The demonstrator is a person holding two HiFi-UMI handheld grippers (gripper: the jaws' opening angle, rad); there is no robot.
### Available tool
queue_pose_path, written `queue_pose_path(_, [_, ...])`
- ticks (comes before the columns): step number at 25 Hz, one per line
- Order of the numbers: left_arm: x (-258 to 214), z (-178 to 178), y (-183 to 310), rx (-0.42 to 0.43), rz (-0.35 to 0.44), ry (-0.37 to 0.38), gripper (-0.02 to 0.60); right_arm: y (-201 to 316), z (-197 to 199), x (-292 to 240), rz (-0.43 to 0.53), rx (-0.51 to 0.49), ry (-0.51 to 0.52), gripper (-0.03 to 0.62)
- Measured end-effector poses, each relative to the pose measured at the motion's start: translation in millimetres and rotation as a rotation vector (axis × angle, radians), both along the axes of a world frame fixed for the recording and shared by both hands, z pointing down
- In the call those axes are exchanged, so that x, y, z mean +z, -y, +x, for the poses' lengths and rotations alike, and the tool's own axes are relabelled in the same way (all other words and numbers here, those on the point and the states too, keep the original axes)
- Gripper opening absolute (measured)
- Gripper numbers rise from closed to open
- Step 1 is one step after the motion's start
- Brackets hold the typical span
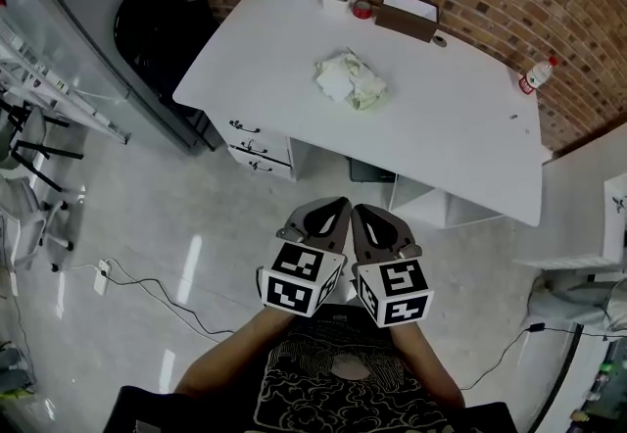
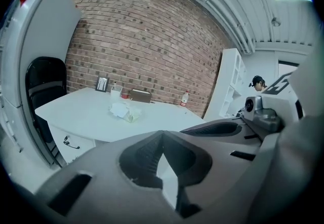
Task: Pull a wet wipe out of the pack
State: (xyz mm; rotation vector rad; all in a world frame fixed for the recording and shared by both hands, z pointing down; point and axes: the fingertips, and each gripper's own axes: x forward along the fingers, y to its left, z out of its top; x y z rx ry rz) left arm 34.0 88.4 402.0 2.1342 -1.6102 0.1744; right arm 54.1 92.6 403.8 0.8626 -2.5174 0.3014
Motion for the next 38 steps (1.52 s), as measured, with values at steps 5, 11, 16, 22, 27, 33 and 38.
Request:
queue_pose_path(5, [0,-15,3,0.002,0.004,-0.015,0.012,2,-14,0,0.006,-0.003,-0.016,0.019])
queue_pose_path(11, [-2,-39,6,-0.032,0.019,-0.028,0.012,11,-37,-3,0.017,-0.031,-0.022,0.02])
queue_pose_path(16, [-3,-57,17,-0.05,0.023,-0.012,0.012,24,-52,-2,0.027,-0.051,-0.012,0.02])
queue_pose_path(22, [-2,-67,48,-0.057,0.019,0.011,0.012,58,-63,-3,0.034,-0.059,0.014,0.02])
queue_pose_path(27, [0,-75,85,-0.064,0.008,0.026,0.012,94,-71,1,0.016,-0.068,0.029,0.02])
queue_pose_path(33, [10,-77,135,-0.069,-0.028,0.025,0.012,143,-74,11,-0.019,-0.072,0.034,0.02])
queue_pose_path(38, [16,-79,173,-0.08,-0.056,0.026,0.012,184,-76,16,-0.047,-0.08,0.041,0.02])
